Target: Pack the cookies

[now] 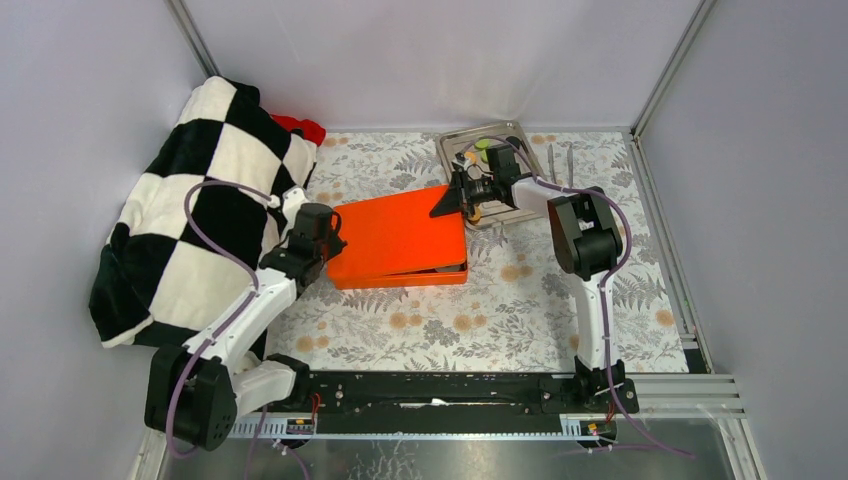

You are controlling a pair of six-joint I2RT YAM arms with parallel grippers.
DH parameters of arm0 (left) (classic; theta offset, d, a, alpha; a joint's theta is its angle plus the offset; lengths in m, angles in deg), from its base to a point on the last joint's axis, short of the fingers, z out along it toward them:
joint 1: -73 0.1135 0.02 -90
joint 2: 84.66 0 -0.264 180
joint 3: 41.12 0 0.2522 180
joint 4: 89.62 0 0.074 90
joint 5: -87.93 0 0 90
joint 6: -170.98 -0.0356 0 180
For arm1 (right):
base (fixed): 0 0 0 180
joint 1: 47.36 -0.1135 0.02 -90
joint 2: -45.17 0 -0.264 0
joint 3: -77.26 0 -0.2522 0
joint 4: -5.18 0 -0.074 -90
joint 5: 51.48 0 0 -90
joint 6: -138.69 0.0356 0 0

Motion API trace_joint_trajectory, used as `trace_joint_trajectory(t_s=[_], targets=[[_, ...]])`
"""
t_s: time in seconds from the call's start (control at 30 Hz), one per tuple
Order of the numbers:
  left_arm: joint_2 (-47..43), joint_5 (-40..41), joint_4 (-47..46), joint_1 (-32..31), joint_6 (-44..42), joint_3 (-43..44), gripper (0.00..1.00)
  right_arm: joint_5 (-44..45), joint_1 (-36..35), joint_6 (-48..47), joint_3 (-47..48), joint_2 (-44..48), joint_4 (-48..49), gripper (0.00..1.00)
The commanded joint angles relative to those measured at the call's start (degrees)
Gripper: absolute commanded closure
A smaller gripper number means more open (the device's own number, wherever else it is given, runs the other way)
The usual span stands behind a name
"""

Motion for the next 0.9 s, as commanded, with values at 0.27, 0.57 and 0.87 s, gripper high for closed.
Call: trace_joint_trajectory(t_s=[0.27, 0.57, 0.87], targets=[[8.5, -5.0, -19.7, -7.1, 4.5, -10.4, 1.0, 15.4, 1.4, -3.5, -4.3, 0.8, -6.7, 0.99], [13.9, -7.2, -23.5, -9.3, 6.5, -12.0, 1.0, 24.4, 2.6, -4.2, -4.7, 5.6, -10.3, 0.66], [16.2, -8.8, -25.5, -9.6, 6.9, -12.9, 1.0, 40.1, 3.0, -5.4, -4.6, 16.5, -13.8, 0.35]])
